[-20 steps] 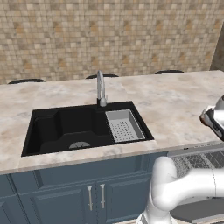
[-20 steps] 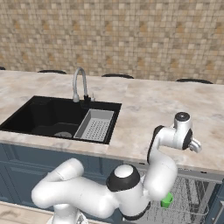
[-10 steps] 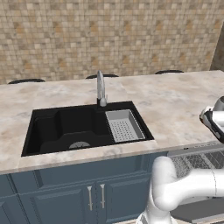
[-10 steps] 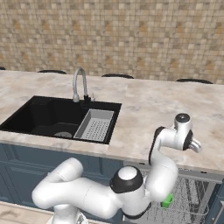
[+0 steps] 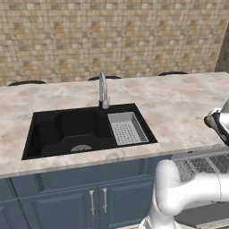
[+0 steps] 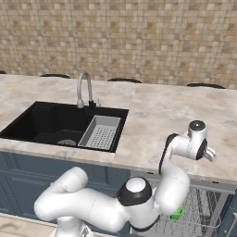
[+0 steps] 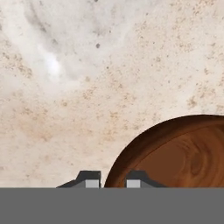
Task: Pick up the cup and bowl from the counter, place them in the dishwasher, and close the dishwasher door.
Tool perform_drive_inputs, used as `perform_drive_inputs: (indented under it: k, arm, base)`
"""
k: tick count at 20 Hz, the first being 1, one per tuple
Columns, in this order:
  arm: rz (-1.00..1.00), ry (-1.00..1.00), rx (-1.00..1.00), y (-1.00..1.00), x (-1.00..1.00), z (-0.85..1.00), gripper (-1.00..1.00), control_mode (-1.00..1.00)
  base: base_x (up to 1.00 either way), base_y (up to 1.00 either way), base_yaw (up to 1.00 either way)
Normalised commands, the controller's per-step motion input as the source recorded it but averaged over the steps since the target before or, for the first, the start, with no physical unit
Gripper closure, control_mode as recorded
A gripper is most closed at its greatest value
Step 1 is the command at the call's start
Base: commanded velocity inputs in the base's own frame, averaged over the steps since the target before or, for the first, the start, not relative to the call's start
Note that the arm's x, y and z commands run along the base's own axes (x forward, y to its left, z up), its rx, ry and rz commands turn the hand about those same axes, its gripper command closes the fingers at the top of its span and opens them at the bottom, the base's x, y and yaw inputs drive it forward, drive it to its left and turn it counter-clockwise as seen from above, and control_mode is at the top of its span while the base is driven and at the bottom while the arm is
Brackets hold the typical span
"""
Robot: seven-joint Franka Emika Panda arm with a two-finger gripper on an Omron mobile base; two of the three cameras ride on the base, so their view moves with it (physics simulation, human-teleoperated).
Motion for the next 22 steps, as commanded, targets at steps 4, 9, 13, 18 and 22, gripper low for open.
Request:
perform_drive_inputs:
  k: [4, 9, 13, 18, 22]
  arm:
    - [0.00, -0.15, 0.03, 0.00, -0.37, 0.15, 1.00, -1.00]
    - [0.00, -0.16, 0.03, 0.00, -0.45, 0.26, 1.00, -1.00]
    - [0.00, -0.11, 0.01, 0.00, -0.38, 0.11, 1.00, -1.00]
    - [0.01, -0.04, 0.00, 0.00, -0.26, 0.00, 1.00, -1.00]
    - [0.03, -0.01, 0.00, 0.00, -0.28, 0.00, 1.00, -1.00]
  base:
    - [0.00, 0.00, 0.00]
    - [0.00, 0.00, 0.00]
    - [0.00, 0.00, 0.00]
    - [0.00, 0.00, 0.00]
    - [0.00, 0.00, 0.00]
